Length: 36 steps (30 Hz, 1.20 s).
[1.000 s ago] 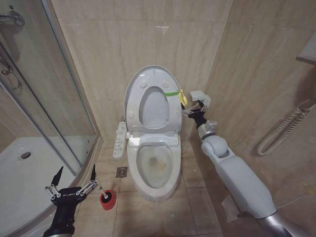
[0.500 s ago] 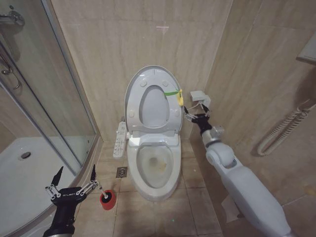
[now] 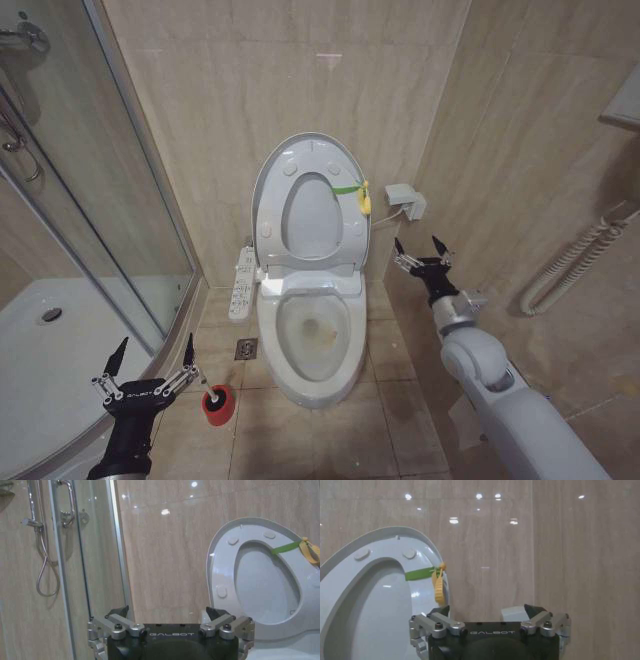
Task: Open the toilet lid, clean the toilet bowl with a toilet brush, close the toilet lid, and flush.
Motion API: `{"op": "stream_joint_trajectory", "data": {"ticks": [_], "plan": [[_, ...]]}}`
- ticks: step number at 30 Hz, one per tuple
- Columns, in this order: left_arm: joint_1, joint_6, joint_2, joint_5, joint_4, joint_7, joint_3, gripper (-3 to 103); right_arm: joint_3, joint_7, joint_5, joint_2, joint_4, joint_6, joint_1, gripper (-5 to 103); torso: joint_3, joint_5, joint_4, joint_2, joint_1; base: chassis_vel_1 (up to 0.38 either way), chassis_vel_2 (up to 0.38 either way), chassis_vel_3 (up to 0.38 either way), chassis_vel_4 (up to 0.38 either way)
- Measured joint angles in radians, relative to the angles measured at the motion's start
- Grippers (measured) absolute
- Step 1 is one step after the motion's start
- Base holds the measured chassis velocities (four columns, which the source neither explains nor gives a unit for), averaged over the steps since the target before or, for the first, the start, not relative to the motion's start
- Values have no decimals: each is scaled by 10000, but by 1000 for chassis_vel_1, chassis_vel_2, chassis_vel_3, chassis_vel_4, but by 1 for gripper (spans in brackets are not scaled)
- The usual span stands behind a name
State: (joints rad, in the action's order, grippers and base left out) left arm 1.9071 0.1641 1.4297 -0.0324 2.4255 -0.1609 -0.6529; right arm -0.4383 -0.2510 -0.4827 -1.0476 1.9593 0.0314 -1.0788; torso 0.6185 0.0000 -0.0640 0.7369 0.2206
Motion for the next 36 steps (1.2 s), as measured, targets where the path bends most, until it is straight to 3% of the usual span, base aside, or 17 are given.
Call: {"op": "stream_joint_trajectory", "data": {"ticks": [17, 36], "plan": [[0, 0, 0, 0, 0, 0, 0, 100, -257, -327, 1104, -993, 806, -304, -1988, 100, 1, -1, 0, 0, 0, 0, 0, 0, 0], [0, 0, 0, 0, 0, 0, 0, 100, -517, -121, 2892, -2817, 1392, -1006, -3945, 100, 0, -2, 1, -1, 0, 0, 0, 0, 0]]}}
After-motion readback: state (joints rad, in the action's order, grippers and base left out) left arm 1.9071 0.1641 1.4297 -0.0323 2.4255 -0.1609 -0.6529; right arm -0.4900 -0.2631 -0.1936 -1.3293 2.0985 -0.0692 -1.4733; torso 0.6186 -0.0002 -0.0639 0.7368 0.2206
